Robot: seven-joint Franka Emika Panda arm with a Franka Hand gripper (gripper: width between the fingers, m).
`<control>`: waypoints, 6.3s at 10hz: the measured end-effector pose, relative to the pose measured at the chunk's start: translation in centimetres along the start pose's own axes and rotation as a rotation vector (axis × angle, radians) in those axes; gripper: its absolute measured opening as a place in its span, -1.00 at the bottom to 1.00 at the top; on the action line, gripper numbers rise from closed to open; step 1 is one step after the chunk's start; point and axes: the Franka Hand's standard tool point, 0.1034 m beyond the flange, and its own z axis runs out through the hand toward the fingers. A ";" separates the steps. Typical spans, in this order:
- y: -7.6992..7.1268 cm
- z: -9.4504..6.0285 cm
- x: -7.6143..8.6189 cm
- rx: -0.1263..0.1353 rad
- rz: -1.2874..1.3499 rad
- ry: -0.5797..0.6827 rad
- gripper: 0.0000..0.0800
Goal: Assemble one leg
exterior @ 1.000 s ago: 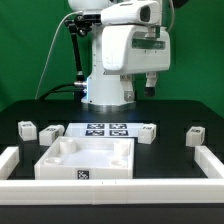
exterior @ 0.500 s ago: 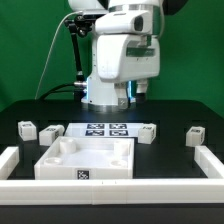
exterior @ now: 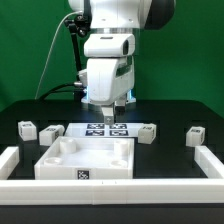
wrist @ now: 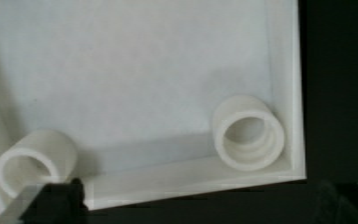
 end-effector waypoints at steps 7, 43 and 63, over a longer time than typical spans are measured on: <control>-0.5 3.4 -2.9 0.023 -0.124 0.007 0.63; -3.0 7.0 5.1 0.072 -0.279 0.050 -0.85; -3.4 6.8 8.1 0.078 -0.258 0.049 0.62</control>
Offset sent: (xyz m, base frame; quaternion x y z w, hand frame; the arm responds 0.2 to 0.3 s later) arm -0.0037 -0.0207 -0.0201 0.0122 0.0254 -0.1235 0.9919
